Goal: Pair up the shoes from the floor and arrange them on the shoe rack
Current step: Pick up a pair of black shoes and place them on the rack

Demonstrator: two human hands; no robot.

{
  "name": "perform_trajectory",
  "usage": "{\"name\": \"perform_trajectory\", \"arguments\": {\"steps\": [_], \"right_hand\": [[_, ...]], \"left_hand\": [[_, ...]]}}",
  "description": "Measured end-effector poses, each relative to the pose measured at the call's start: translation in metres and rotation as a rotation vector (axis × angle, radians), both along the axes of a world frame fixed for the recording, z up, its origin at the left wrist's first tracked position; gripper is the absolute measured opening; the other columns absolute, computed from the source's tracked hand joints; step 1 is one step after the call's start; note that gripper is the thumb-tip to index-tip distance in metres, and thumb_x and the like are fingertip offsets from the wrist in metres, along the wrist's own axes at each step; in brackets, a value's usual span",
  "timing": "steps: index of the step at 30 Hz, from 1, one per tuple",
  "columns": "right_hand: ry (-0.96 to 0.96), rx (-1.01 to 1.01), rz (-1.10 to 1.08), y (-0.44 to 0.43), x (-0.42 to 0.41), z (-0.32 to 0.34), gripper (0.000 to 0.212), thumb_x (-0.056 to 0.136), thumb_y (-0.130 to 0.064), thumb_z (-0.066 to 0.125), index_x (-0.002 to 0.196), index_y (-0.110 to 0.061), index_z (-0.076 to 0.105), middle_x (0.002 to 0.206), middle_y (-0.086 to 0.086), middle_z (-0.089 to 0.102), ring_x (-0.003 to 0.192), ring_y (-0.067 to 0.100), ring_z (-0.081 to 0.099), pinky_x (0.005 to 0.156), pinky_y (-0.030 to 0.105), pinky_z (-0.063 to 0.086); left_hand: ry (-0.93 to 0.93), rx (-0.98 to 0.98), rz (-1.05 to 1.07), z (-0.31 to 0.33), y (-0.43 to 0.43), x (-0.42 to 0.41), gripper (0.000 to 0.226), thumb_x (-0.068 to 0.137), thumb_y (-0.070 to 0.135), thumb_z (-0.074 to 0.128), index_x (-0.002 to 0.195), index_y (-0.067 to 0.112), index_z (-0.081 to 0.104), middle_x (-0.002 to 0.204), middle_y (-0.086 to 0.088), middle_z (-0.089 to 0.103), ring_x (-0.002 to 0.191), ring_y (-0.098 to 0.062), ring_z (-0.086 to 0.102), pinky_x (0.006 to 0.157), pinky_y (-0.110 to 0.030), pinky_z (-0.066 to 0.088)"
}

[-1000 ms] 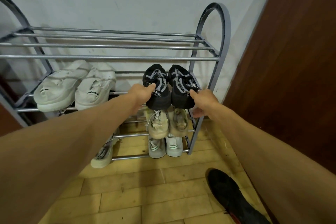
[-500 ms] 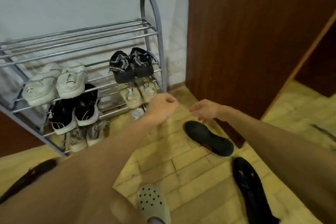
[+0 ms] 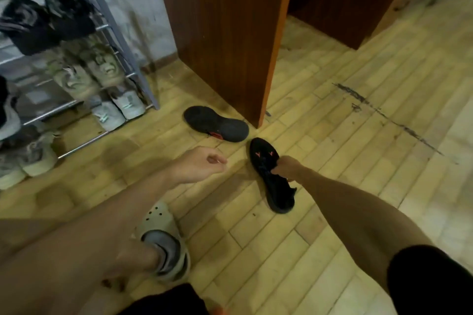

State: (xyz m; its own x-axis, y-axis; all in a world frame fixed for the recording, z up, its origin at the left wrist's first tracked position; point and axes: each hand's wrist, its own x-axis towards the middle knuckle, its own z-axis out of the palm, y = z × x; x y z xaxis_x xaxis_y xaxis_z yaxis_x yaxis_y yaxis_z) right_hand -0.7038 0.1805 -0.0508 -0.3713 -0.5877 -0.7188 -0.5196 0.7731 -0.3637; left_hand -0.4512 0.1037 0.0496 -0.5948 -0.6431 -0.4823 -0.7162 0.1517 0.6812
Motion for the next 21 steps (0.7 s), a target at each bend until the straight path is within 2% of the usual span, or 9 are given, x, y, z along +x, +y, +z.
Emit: {"name": "perform_trajectory", "arguments": {"steps": [3, 6, 9, 10, 12, 14, 17, 19, 21], "right_hand": [[0.063, 0.065, -0.088, 0.032, 0.005, -0.046, 0.061, 0.089, -0.037, 0.063, 0.135, -0.004, 0.041, 0.129, 0.016, 0.052, 0.114, 0.032, 0.055, 0.080, 0.033, 0.048], [0.213, 0.092, -0.091, 0.044, 0.019, -0.074, 0.077, 0.080, -0.044, 0.071, 0.137, -0.005, 0.036, 0.134, 0.015, 0.047, 0.123, 0.035, 0.048, 0.099, 0.044, 0.042], [0.228, 0.097, -0.110, 0.046, 0.020, -0.081, 0.067, 0.078, -0.034, 0.075, 0.131, -0.005, 0.045, 0.127, 0.015, 0.052, 0.120, 0.036, 0.050, 0.104, 0.049, 0.038], [0.186, 0.110, -0.108, 0.047, 0.018, -0.081, 0.060, 0.079, -0.033, 0.075, 0.126, -0.005, 0.050, 0.120, 0.014, 0.056, 0.115, 0.035, 0.054, 0.101, 0.047, 0.042], [0.094, 0.127, -0.116, 0.051, 0.016, -0.084, 0.050, 0.082, -0.031, 0.072, 0.120, -0.004, 0.054, 0.105, 0.012, 0.059, 0.096, 0.029, 0.061, 0.084, 0.037, 0.053], [-0.029, 0.115, -0.199, 0.051, 0.016, -0.085, 0.042, 0.086, -0.021, 0.069, 0.120, 0.000, 0.053, 0.104, 0.014, 0.058, 0.078, 0.026, 0.061, 0.067, 0.033, 0.057], [-0.219, 0.099, -0.366, 0.043, 0.020, -0.079, 0.037, 0.083, -0.005, 0.070, 0.112, -0.004, 0.048, 0.114, 0.018, 0.050, 0.084, 0.034, 0.062, 0.066, 0.043, 0.061], [-0.279, 0.066, -0.409, 0.035, 0.027, -0.070, 0.037, 0.079, -0.001, 0.073, 0.106, -0.004, 0.047, 0.112, 0.018, 0.049, 0.085, 0.036, 0.063, 0.059, 0.044, 0.061], [-0.331, 0.038, -0.423, 0.025, 0.041, -0.057, 0.036, 0.077, -0.001, 0.076, 0.101, -0.005, 0.048, 0.105, 0.016, 0.051, 0.078, 0.035, 0.066, 0.051, 0.043, 0.060]], "left_hand": [[-0.006, 0.104, 0.081, -0.014, 0.011, 0.021, 0.011, 0.089, 0.034, 0.060, 0.099, 0.033, 0.064, 0.103, 0.009, 0.065, 0.094, -0.007, 0.061, 0.071, -0.021, 0.049], [-0.132, 0.142, 0.067, -0.025, 0.016, 0.038, 0.020, 0.090, 0.038, 0.059, 0.107, 0.027, 0.063, 0.110, 0.005, 0.061, 0.097, -0.011, 0.062, 0.068, -0.020, 0.050], [-0.152, 0.142, 0.101, -0.027, 0.014, 0.041, 0.025, 0.090, 0.039, 0.058, 0.110, 0.026, 0.062, 0.113, 0.003, 0.060, 0.098, -0.014, 0.064, 0.081, -0.027, 0.053], [-0.155, 0.141, 0.095, -0.028, 0.014, 0.040, 0.025, 0.090, 0.039, 0.058, 0.111, 0.025, 0.062, 0.114, 0.002, 0.060, 0.099, -0.014, 0.063, 0.087, -0.030, 0.053], [-0.168, 0.142, 0.068, -0.030, 0.018, 0.037, 0.028, 0.089, 0.039, 0.059, 0.112, 0.024, 0.062, 0.115, -0.001, 0.059, 0.104, -0.017, 0.062, 0.095, -0.036, 0.050], [-0.165, 0.170, 0.052, -0.032, 0.021, 0.034, 0.032, 0.089, 0.041, 0.058, 0.115, 0.023, 0.061, 0.114, -0.001, 0.059, 0.105, -0.018, 0.061, 0.098, -0.040, 0.049], [-0.118, 0.250, 0.024, -0.025, 0.021, 0.028, 0.037, 0.091, 0.042, 0.054, 0.122, 0.022, 0.056, 0.114, -0.001, 0.059, 0.100, -0.015, 0.064, 0.089, -0.031, 0.054], [-0.067, 0.268, 0.035, -0.017, 0.020, 0.025, 0.037, 0.092, 0.041, 0.053, 0.123, 0.021, 0.055, 0.115, -0.005, 0.060, 0.098, -0.013, 0.064, 0.080, -0.023, 0.055], [-0.037, 0.263, 0.070, -0.010, 0.019, 0.025, 0.037, 0.093, 0.040, 0.053, 0.124, 0.019, 0.054, 0.114, -0.006, 0.061, 0.096, -0.011, 0.064, 0.074, -0.019, 0.054]]}}
